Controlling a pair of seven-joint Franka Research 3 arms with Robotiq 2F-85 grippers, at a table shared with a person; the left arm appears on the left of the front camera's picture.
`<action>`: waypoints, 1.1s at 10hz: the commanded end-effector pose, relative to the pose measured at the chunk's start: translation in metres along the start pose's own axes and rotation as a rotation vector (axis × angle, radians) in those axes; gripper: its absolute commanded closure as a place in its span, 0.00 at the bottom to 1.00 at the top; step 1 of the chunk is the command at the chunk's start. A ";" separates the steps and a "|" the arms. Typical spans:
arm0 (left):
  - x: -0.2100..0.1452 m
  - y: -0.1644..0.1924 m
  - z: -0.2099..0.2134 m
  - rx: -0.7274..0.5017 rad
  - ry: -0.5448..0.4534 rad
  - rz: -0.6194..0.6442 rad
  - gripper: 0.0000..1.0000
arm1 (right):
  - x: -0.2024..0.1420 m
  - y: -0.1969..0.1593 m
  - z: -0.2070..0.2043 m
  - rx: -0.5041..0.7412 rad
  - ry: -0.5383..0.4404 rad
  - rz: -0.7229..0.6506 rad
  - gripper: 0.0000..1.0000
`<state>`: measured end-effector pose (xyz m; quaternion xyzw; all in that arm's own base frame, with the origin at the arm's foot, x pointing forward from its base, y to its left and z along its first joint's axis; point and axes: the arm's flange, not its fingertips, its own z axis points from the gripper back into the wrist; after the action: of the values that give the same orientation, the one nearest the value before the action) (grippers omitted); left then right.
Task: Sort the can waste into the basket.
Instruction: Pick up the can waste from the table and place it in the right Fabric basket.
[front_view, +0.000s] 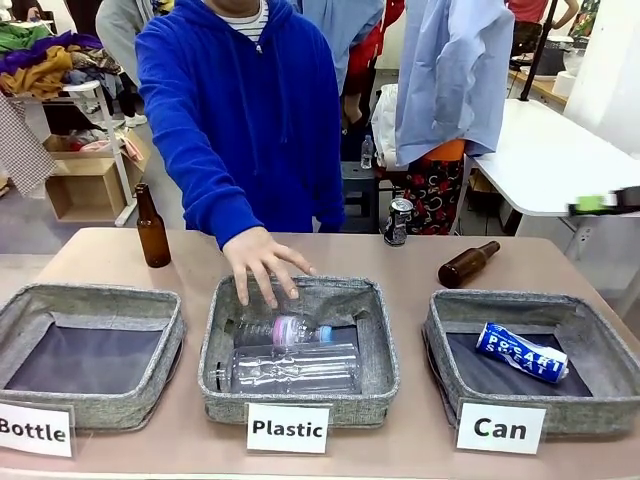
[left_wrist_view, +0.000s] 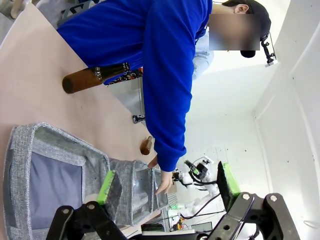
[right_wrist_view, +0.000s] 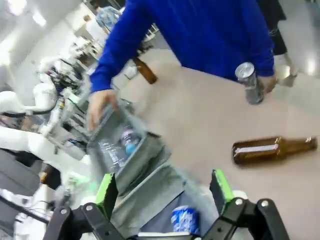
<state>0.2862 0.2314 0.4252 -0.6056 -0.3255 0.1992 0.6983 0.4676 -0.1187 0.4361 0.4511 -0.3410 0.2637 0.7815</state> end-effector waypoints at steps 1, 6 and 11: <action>-0.002 -0.002 0.001 -0.010 0.003 -0.011 0.00 | 0.018 -0.026 -0.050 -0.138 -0.007 0.148 0.00; -0.002 -0.002 0.001 -0.010 0.003 -0.011 0.00 | 0.029 -0.047 -0.124 -0.099 0.078 0.206 0.00; -0.002 -0.002 0.001 -0.010 0.003 -0.011 0.00 | 0.037 -0.101 -0.146 -0.076 0.058 0.311 0.00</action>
<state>0.2863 0.2314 0.4254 -0.6055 -0.3254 0.1990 0.6985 0.5803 -0.0286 0.3688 0.3561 -0.3657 0.3548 0.7833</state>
